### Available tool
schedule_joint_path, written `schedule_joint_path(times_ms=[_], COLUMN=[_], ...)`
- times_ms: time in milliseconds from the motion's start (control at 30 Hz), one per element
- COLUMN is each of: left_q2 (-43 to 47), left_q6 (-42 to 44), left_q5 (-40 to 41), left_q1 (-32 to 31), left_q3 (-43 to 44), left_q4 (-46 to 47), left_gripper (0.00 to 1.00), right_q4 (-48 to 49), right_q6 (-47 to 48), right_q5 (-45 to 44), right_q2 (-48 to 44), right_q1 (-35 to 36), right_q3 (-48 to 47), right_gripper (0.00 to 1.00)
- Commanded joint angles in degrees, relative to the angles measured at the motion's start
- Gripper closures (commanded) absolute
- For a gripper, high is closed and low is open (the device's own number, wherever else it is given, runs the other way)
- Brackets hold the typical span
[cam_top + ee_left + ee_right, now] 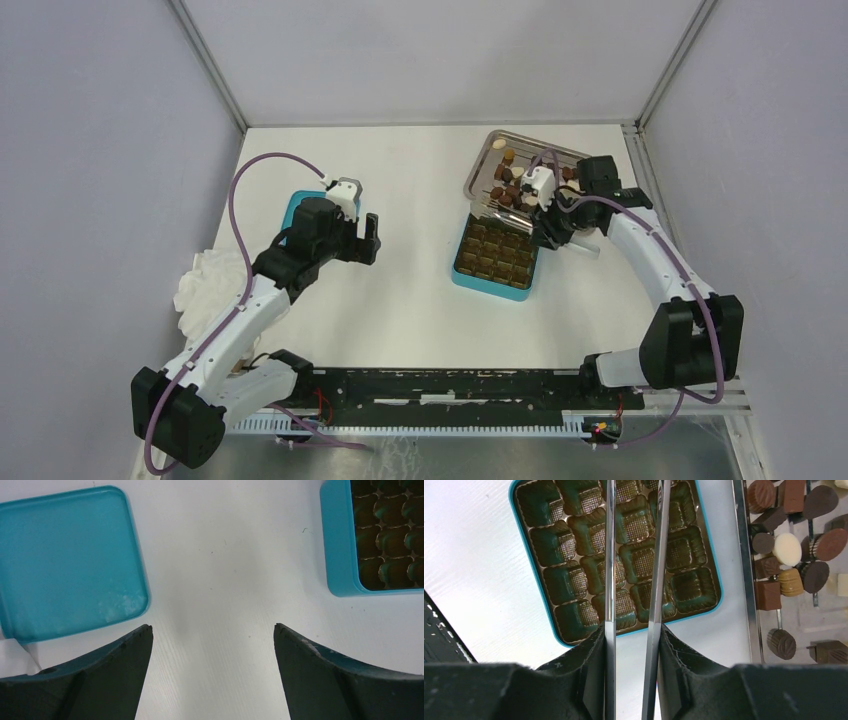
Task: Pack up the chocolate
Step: Place the fake chocolate in the packing box.
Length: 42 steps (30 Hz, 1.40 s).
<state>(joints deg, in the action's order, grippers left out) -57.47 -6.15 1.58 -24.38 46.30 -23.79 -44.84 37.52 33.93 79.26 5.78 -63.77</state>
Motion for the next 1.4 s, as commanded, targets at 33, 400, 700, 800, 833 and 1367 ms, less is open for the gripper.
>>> schedule_joint_path(times_ms=[33,400,700,800,833,1367], left_q2=[0.3,0.4,0.3,0.4,0.3,0.3], left_q6=[3.5,3.4,3.4,3.4,3.4,3.4], left_q5=[1.2,1.0,0.7,0.8,0.8,0.6], left_q1=[0.3,0.5,0.4,0.5,0.4,0.5], left_q3=[0.3,0.3,0.3,0.3,0.3,0.3], left_q4=[1.2,1.2,1.2,1.2,1.2,1.2], left_gripper=[0.04,0.04,0.04,0.04,0.04,0.04], right_q4=[4.6,5.6,5.8,6.0,6.0,5.1], right_q6=[-1.7,-2.9,-3.1,-3.2,-3.2,-3.6], right_q5=[-2.5,-8.4,-9.2,-9.8,-10.0,-8.4], right_q2=[0.6,2.9,3.8,4.3,4.4,3.2], right_q1=[1.9,3.9,4.8,5.2,5.2,5.3], right_q3=[1.2,1.3,1.1,0.9,0.8,-1.1], right_gripper=[0.87,0.79,0.66,0.63,0.61,0.56])
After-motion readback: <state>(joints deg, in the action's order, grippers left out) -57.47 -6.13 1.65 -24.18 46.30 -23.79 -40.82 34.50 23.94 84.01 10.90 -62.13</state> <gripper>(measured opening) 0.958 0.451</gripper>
